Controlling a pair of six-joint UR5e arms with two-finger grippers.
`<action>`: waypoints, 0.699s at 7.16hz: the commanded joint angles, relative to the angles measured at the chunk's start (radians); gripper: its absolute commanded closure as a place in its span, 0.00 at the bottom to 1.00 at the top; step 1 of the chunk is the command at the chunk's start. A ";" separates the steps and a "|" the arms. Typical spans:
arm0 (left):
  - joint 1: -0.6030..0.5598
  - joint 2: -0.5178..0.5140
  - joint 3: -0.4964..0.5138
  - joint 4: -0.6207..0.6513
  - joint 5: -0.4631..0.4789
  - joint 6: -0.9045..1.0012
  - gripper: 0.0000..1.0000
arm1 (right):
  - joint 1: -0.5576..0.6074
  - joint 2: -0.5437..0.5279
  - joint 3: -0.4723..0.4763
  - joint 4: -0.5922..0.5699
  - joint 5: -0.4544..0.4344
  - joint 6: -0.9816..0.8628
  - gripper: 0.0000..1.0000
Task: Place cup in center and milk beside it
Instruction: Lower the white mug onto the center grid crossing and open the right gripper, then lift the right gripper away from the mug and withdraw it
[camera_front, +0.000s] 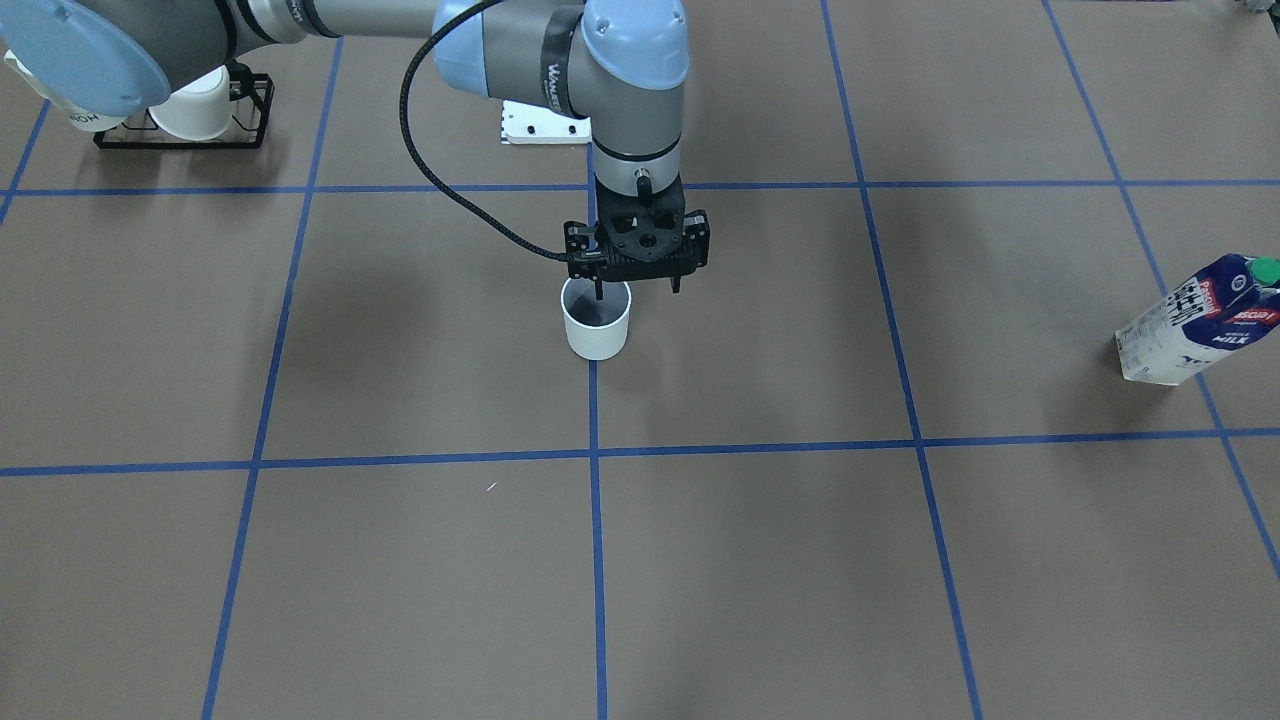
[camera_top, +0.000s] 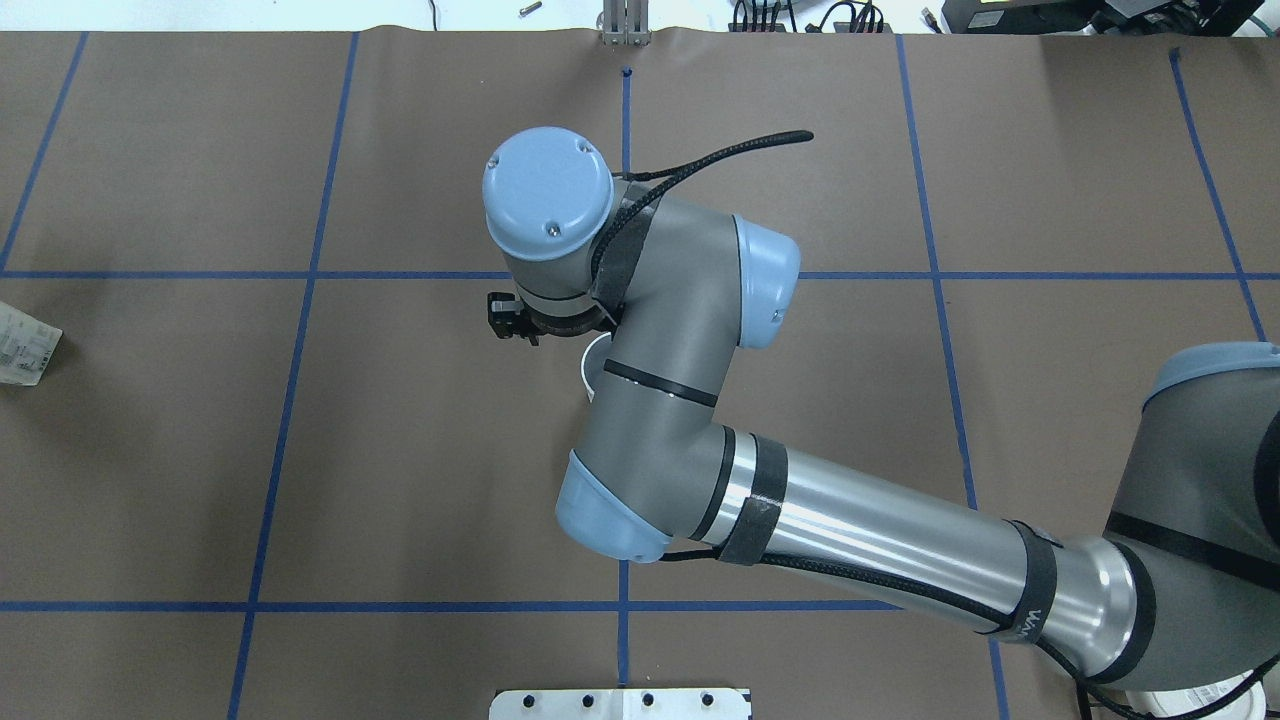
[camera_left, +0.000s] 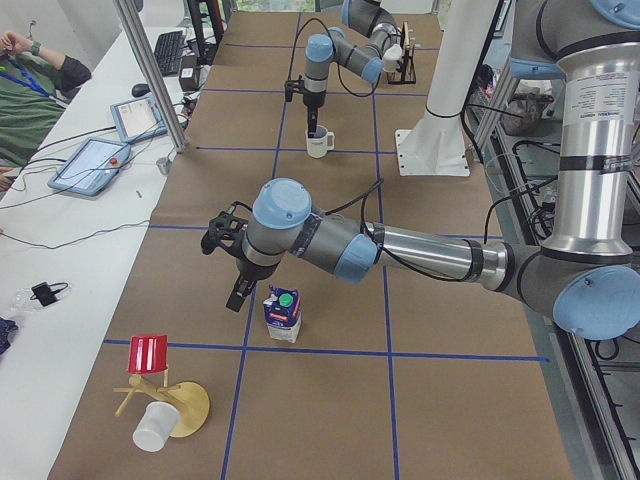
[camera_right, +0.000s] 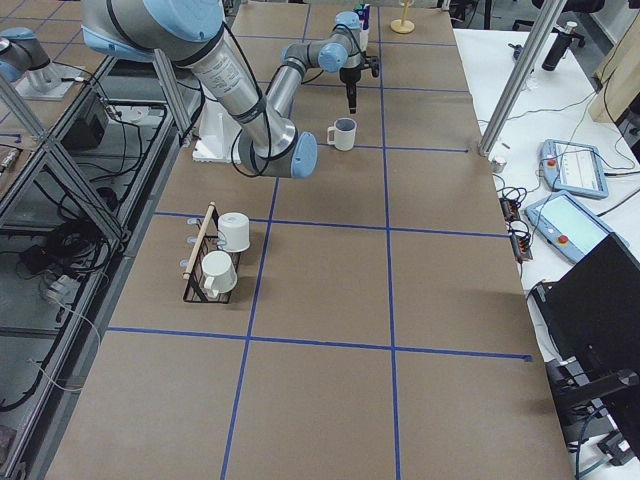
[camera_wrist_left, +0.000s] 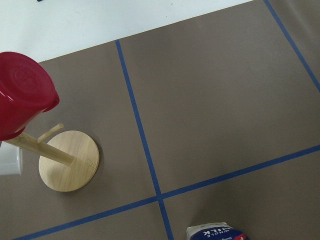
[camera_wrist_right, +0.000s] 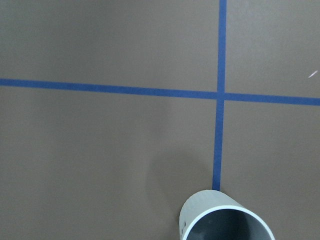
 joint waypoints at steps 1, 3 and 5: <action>-0.001 0.001 0.005 0.000 -0.002 0.005 0.02 | 0.123 -0.039 0.121 -0.075 0.063 -0.023 0.00; 0.001 -0.002 -0.010 0.000 -0.005 -0.001 0.01 | 0.366 -0.146 0.127 -0.064 0.138 -0.351 0.00; 0.002 -0.003 -0.003 -0.002 -0.025 0.009 0.01 | 0.641 -0.366 0.119 0.020 0.318 -0.706 0.00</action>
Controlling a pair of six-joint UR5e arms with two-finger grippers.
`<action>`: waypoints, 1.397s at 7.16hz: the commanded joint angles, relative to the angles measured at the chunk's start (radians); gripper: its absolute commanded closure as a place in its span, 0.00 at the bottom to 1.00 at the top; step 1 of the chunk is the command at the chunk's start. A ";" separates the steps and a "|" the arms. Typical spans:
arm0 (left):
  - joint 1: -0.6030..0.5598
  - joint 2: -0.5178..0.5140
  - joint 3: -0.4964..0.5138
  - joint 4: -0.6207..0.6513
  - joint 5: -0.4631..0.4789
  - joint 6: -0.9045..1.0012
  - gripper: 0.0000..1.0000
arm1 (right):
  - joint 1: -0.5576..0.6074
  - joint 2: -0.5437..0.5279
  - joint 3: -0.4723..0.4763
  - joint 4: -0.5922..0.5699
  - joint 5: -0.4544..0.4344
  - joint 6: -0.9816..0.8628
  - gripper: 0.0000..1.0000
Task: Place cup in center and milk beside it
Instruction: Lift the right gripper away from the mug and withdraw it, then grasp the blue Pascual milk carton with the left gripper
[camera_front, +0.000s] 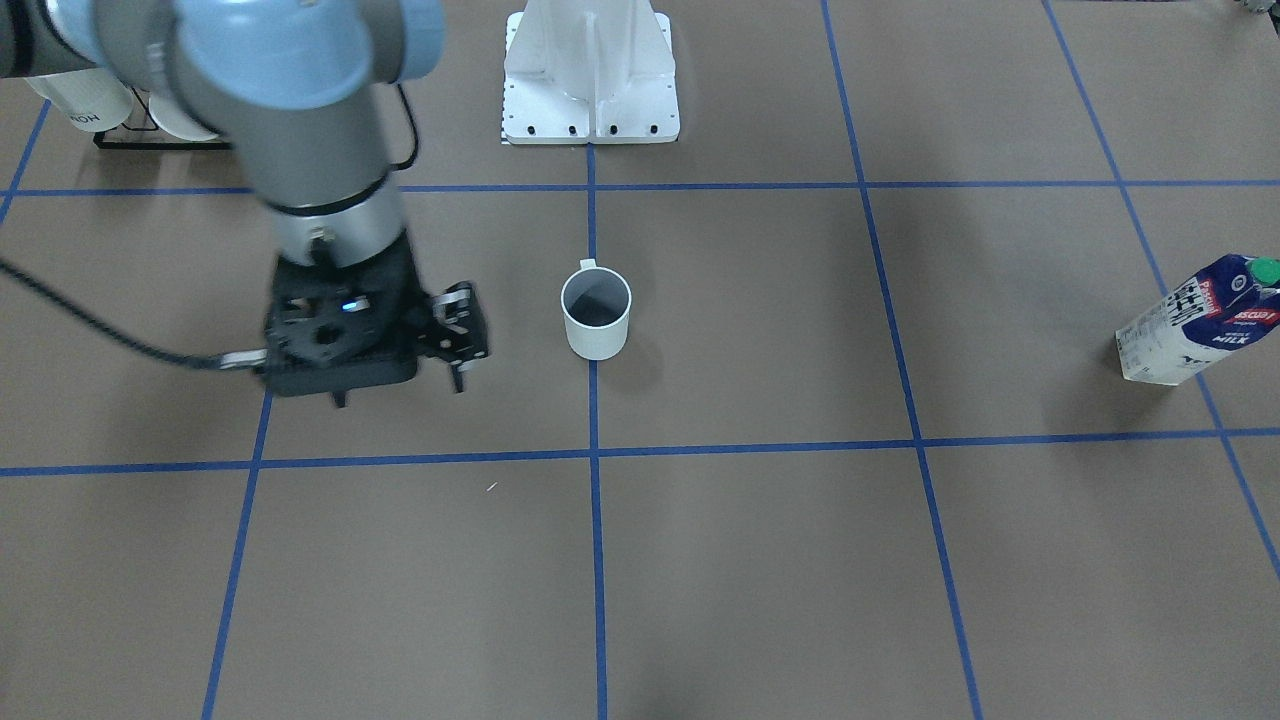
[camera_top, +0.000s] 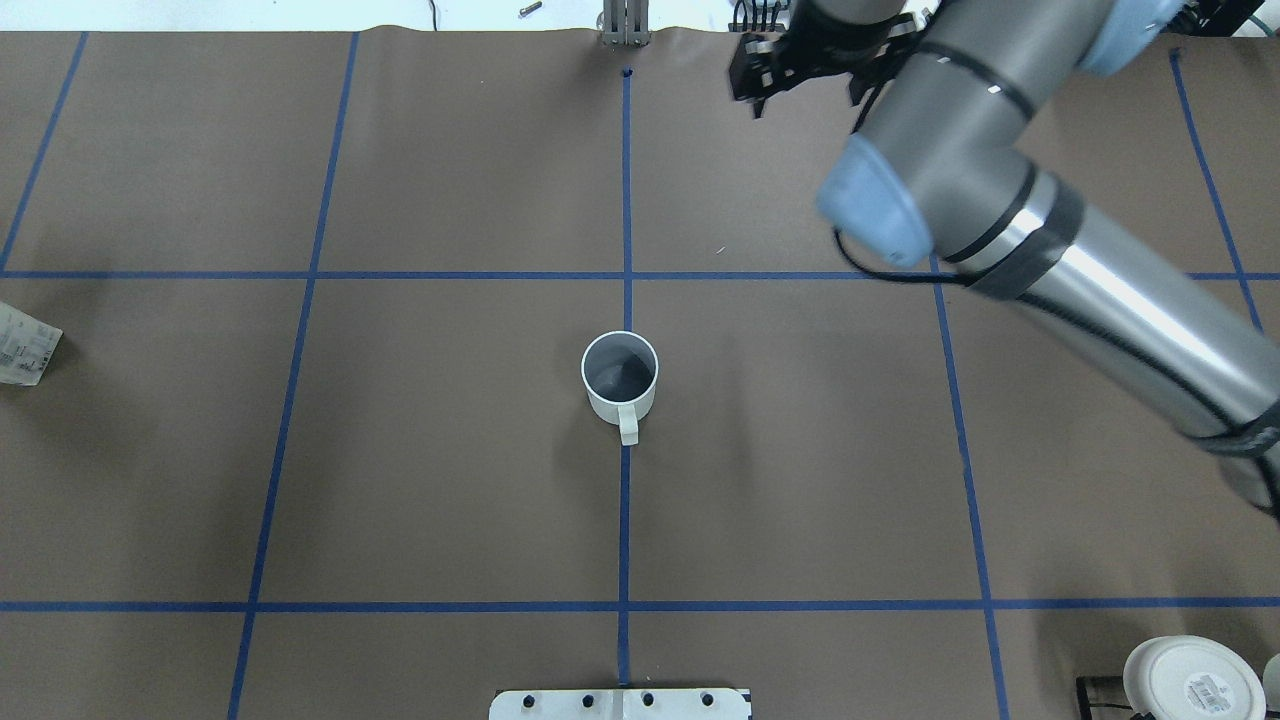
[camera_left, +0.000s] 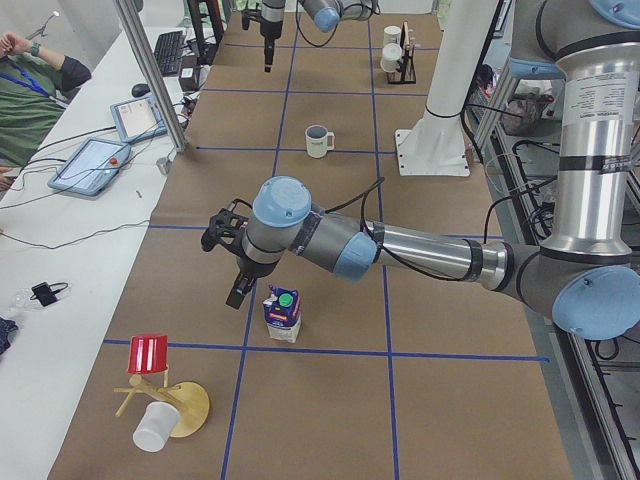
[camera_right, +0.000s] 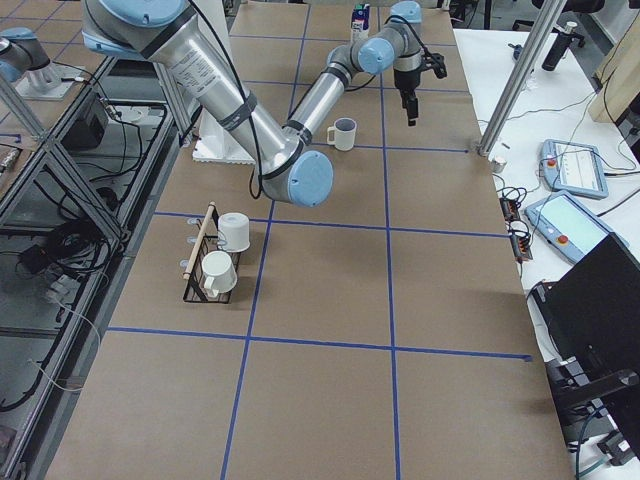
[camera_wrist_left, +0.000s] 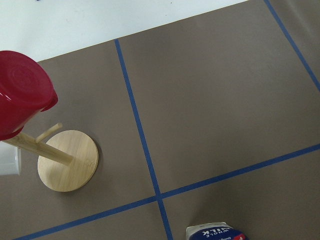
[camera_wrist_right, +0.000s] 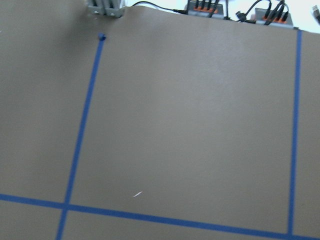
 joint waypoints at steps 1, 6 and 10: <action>0.002 -0.007 0.004 0.002 -0.007 0.008 0.01 | 0.246 -0.230 -0.009 0.071 0.123 -0.306 0.00; 0.057 0.028 0.006 -0.004 -0.001 0.004 0.01 | 0.501 -0.660 -0.005 0.126 0.194 -0.646 0.00; 0.200 0.072 0.035 -0.070 0.008 -0.065 0.01 | 0.514 -0.706 0.005 0.158 0.191 -0.637 0.00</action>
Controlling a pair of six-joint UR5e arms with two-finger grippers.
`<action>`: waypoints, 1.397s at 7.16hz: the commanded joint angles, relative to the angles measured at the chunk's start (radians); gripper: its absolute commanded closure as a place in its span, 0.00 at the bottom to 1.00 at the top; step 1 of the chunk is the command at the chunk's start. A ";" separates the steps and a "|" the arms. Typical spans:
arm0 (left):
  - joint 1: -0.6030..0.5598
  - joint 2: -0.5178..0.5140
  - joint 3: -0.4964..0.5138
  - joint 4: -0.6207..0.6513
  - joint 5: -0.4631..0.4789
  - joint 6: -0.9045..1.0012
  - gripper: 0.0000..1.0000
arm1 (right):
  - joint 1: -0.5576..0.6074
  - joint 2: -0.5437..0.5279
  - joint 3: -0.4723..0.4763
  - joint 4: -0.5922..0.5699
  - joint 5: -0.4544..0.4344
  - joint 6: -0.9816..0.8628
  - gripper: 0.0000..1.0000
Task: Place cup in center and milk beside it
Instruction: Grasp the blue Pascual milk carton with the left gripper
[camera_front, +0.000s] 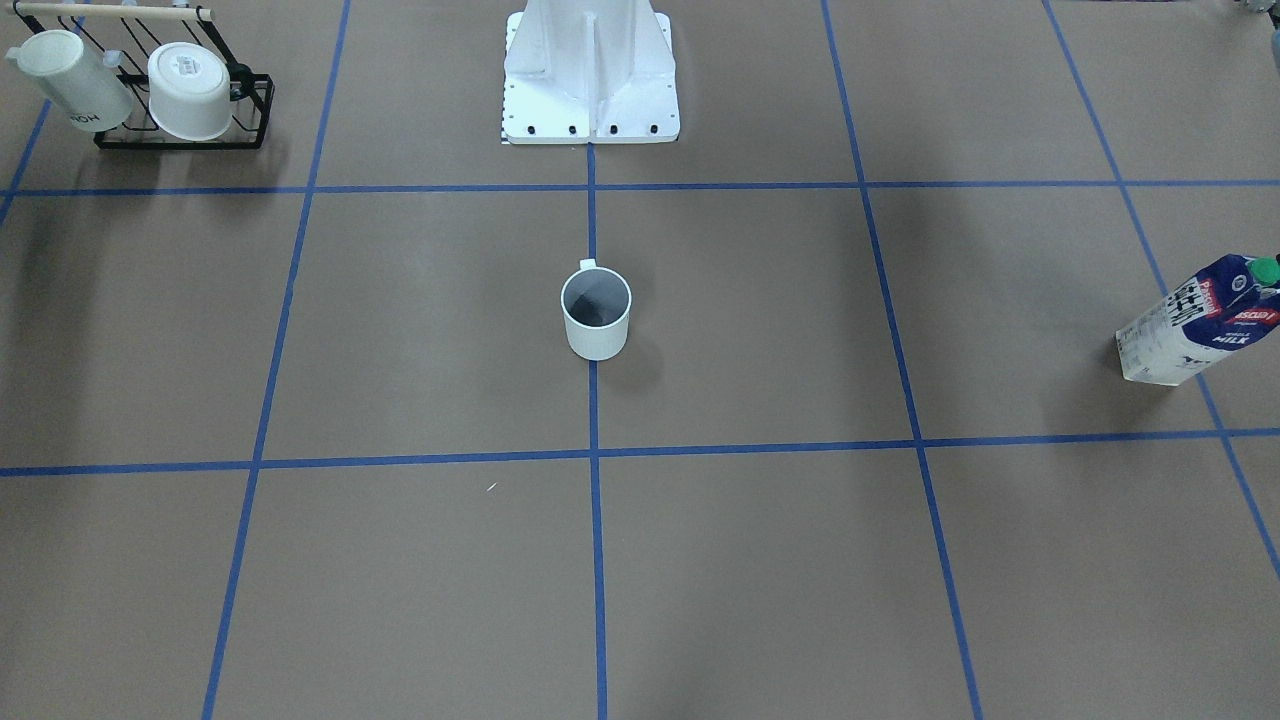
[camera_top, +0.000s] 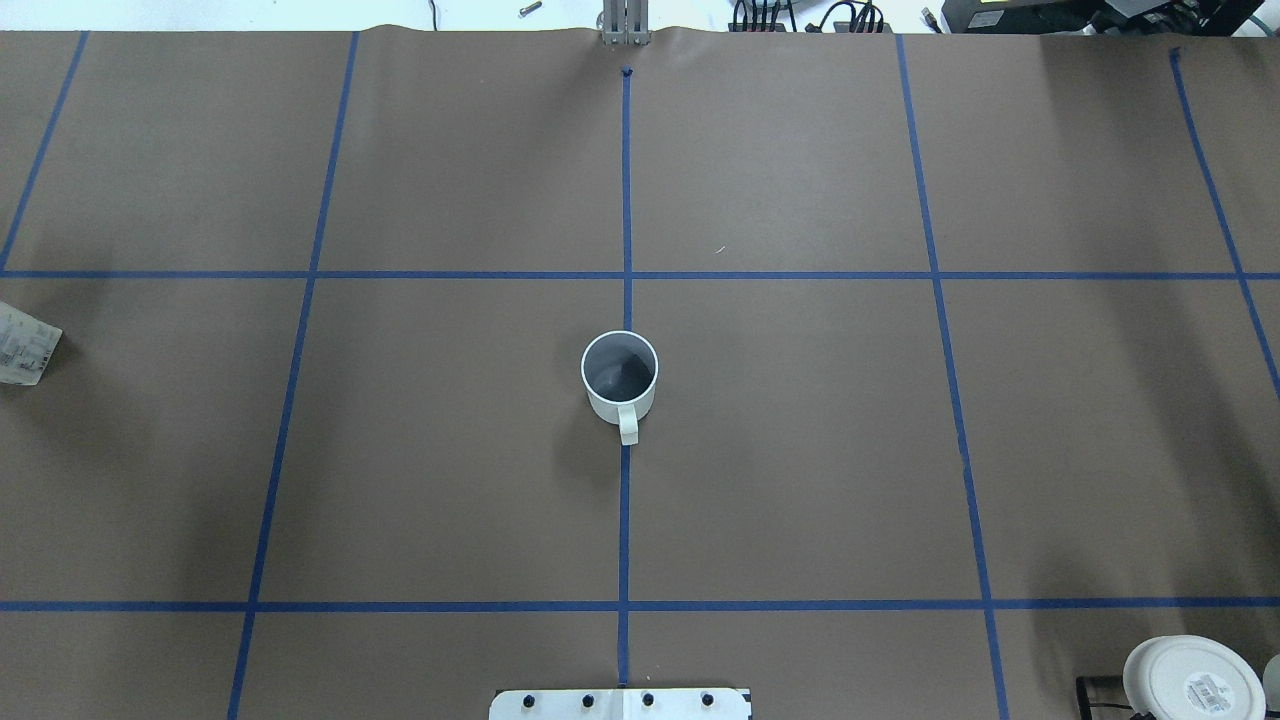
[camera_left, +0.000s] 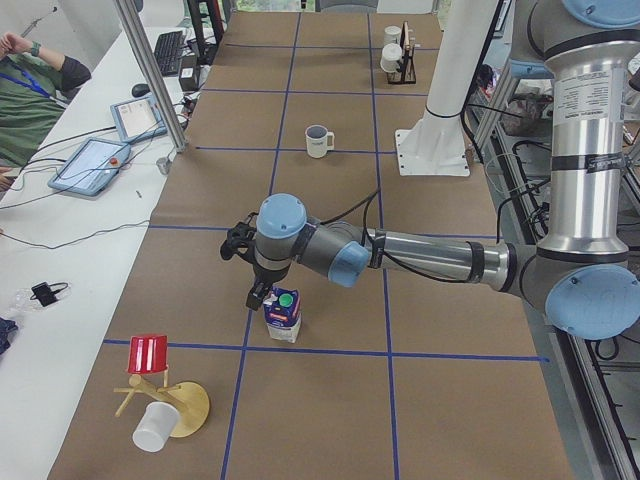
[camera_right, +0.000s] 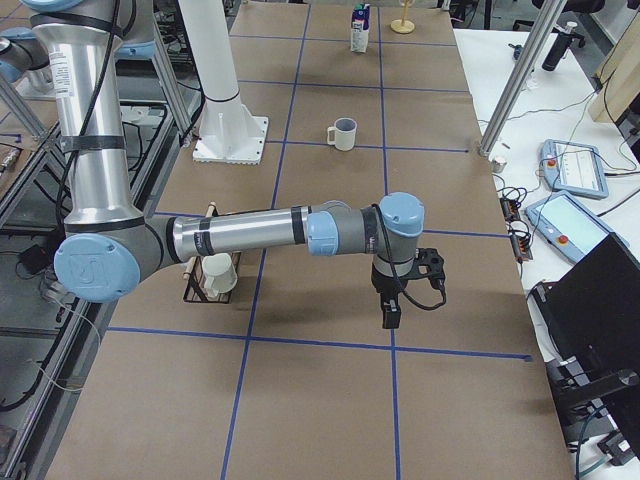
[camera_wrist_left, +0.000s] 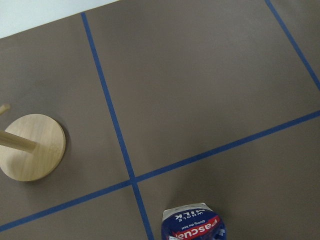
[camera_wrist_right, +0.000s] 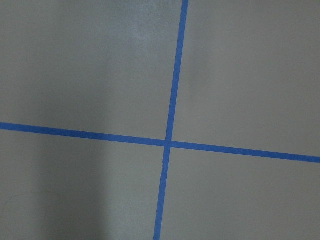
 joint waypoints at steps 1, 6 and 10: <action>0.046 0.040 0.017 -0.082 0.001 -0.090 0.02 | 0.001 -0.002 0.002 0.000 0.002 0.008 0.00; 0.082 0.052 0.100 -0.192 -0.005 -0.118 0.96 | -0.001 0.003 -0.001 0.002 0.002 0.012 0.00; 0.076 0.054 0.065 -0.235 -0.022 -0.236 1.00 | -0.001 0.003 -0.001 0.002 0.002 0.012 0.00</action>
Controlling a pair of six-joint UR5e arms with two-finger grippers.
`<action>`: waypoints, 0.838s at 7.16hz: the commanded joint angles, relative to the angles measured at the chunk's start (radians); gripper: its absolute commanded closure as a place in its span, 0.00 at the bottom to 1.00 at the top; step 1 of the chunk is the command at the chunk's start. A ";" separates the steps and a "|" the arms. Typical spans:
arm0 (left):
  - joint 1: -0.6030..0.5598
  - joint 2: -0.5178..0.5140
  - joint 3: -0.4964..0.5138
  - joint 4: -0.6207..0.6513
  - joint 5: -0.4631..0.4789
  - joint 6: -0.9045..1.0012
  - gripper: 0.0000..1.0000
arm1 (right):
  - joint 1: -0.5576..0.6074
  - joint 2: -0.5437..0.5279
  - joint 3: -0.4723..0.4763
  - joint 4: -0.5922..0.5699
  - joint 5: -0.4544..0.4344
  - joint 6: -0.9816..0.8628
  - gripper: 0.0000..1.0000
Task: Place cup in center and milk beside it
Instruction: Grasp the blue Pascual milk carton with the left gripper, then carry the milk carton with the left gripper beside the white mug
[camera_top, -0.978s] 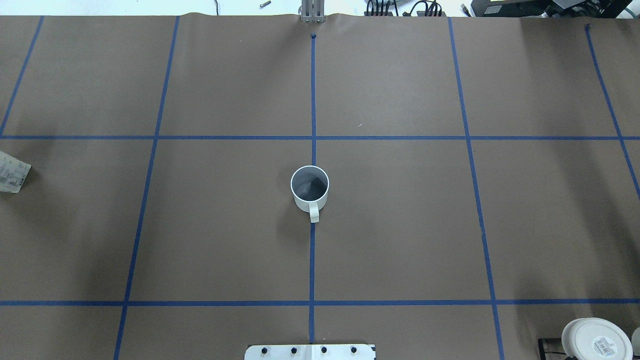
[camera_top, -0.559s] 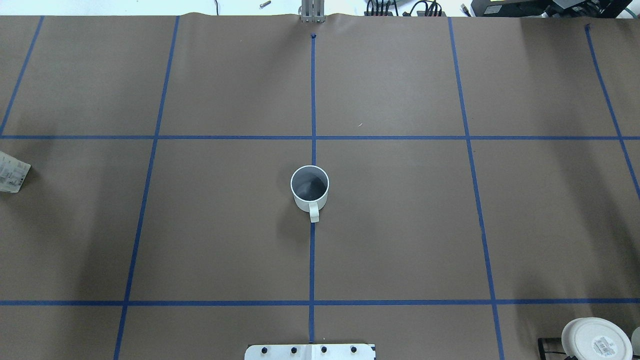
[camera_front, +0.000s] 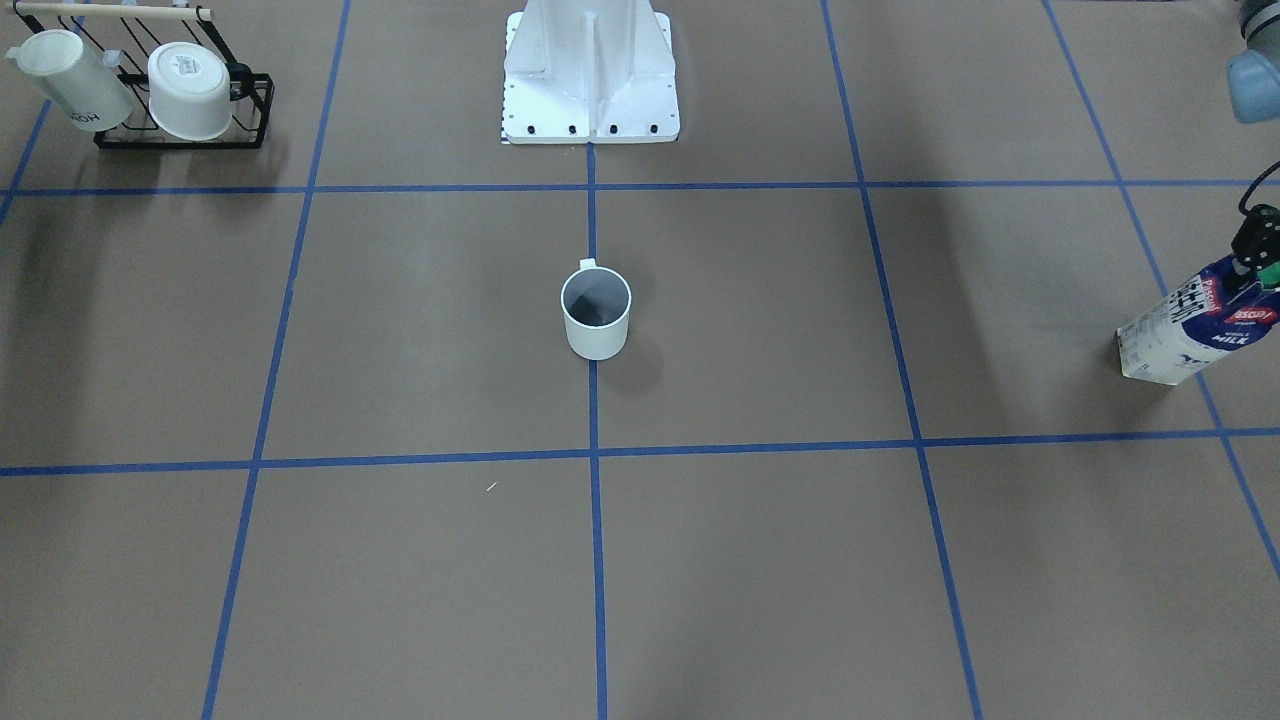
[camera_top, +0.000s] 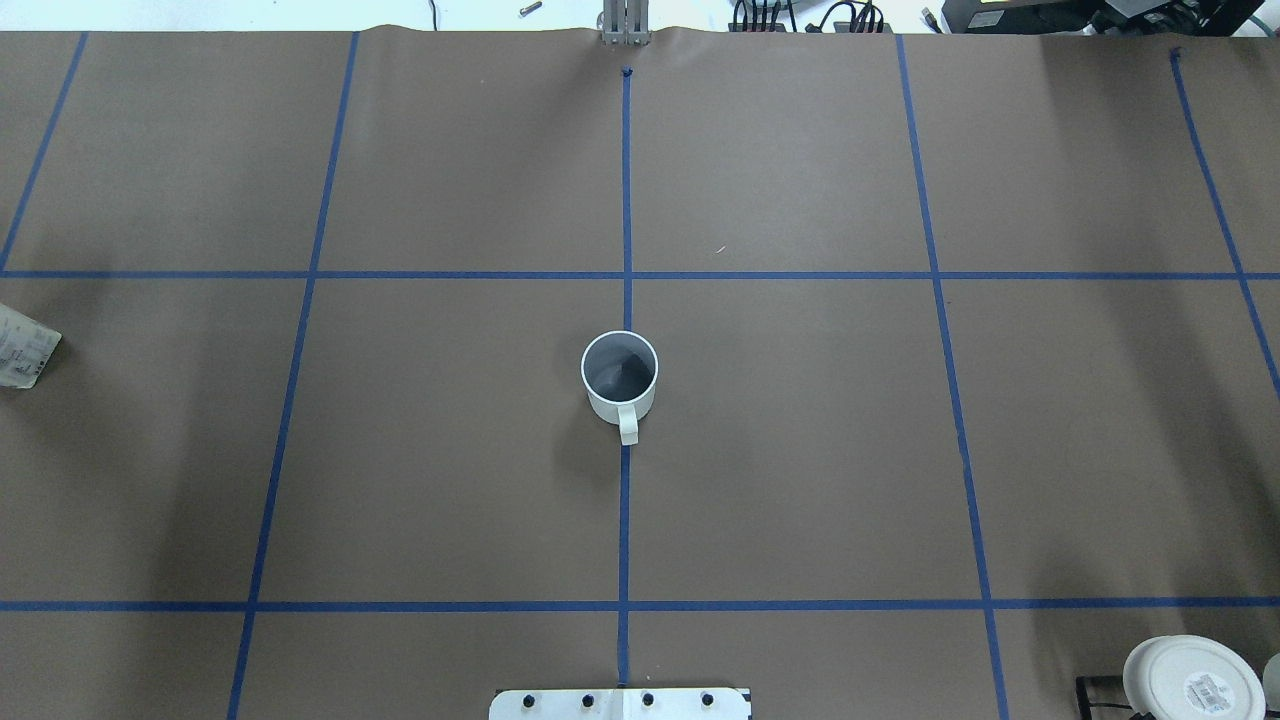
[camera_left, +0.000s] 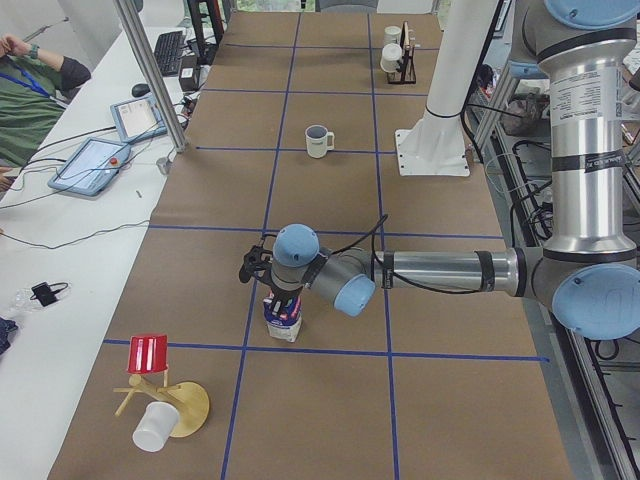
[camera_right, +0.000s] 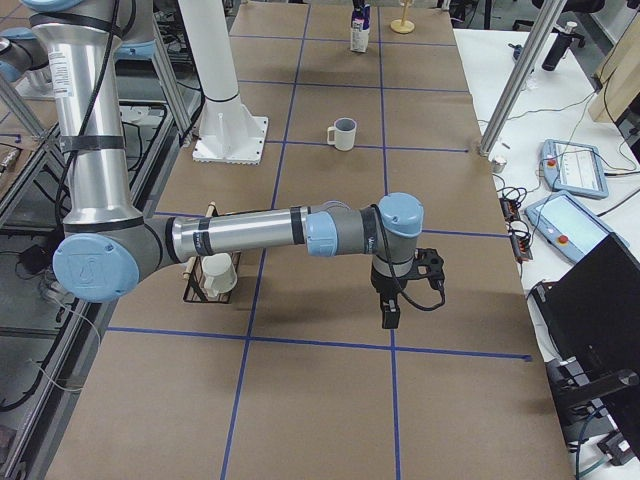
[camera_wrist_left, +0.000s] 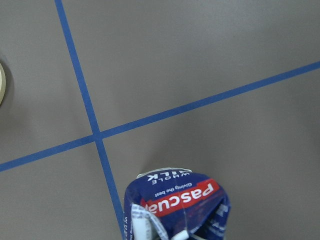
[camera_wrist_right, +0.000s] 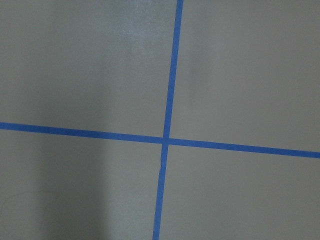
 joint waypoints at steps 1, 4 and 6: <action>-0.007 0.001 -0.049 0.025 -0.102 -0.036 1.00 | 0.000 0.000 -0.003 0.000 0.000 0.000 0.00; 0.046 -0.107 -0.233 0.134 -0.103 -0.373 1.00 | 0.000 -0.006 -0.004 0.000 -0.002 0.000 0.00; 0.230 -0.220 -0.361 0.336 0.068 -0.558 1.00 | 0.000 -0.011 -0.001 0.000 -0.003 0.000 0.00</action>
